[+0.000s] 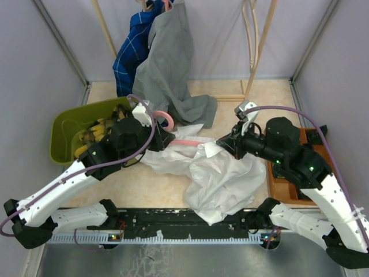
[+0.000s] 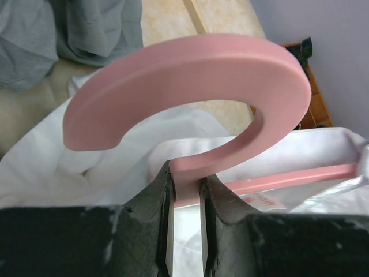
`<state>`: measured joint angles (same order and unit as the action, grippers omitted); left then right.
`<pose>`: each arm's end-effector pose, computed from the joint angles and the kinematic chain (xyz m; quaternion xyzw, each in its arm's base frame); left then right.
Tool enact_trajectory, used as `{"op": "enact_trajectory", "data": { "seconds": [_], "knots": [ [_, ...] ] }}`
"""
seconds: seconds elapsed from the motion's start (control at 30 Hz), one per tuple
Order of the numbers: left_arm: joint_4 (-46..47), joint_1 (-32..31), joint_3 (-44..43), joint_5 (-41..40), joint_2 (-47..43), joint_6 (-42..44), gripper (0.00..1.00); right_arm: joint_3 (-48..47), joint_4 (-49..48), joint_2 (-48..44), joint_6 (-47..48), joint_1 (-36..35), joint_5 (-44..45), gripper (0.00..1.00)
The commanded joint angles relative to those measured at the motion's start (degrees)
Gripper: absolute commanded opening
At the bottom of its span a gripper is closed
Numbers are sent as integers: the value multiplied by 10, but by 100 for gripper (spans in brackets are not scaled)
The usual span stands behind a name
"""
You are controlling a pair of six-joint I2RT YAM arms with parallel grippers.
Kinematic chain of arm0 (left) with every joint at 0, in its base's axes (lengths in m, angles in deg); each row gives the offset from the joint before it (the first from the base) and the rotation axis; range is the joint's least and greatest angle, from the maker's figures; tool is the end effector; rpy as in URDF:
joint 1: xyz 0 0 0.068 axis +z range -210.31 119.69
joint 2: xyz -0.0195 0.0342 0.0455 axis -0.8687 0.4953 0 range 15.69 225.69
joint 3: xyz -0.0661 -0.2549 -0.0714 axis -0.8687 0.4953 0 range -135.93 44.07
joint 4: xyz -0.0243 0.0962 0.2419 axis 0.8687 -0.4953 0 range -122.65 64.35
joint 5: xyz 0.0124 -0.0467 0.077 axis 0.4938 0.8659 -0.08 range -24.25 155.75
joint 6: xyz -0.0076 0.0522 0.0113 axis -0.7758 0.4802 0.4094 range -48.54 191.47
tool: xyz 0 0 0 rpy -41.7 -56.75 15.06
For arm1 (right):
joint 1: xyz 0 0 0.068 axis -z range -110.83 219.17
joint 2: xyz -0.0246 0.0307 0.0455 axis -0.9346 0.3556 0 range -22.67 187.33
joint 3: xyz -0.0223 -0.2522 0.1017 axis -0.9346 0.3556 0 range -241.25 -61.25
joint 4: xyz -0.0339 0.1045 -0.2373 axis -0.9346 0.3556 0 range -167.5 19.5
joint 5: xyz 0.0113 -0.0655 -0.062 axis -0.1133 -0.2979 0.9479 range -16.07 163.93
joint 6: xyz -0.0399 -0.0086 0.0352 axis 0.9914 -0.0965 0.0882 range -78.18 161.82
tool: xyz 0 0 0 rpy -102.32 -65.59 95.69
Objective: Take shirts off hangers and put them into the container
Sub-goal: Remove the shirt from the hanger.
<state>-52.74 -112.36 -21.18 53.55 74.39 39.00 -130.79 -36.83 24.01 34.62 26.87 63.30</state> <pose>0.1420 -0.1699 0.3884 0.0793 0.8156 -0.3163 0.4780 0.1028 0.1025 0.4228 -0.2947 0.7506 0.3135 0.5014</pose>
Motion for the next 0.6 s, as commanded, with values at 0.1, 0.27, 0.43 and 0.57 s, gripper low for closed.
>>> {"op": "enact_trajectory", "data": {
  "seconds": [0.1, 0.27, 0.43, 0.57],
  "knots": [
    [4, 9, 1, -126, -37, -13, 0, -57, 71, -71, 49, -3, 37, 0],
    [-4, 9, -6, -122, -27, -29, 0, -83, 98, -88, 73, -3, -7, 0],
    [-5, 9, -7, -138, -35, -46, 0, -89, 119, -115, 92, -4, 3, 0],
    [2, 9, -6, -143, -49, -58, 0, -92, 112, -142, 101, -4, 8, 0]
  ]
}}
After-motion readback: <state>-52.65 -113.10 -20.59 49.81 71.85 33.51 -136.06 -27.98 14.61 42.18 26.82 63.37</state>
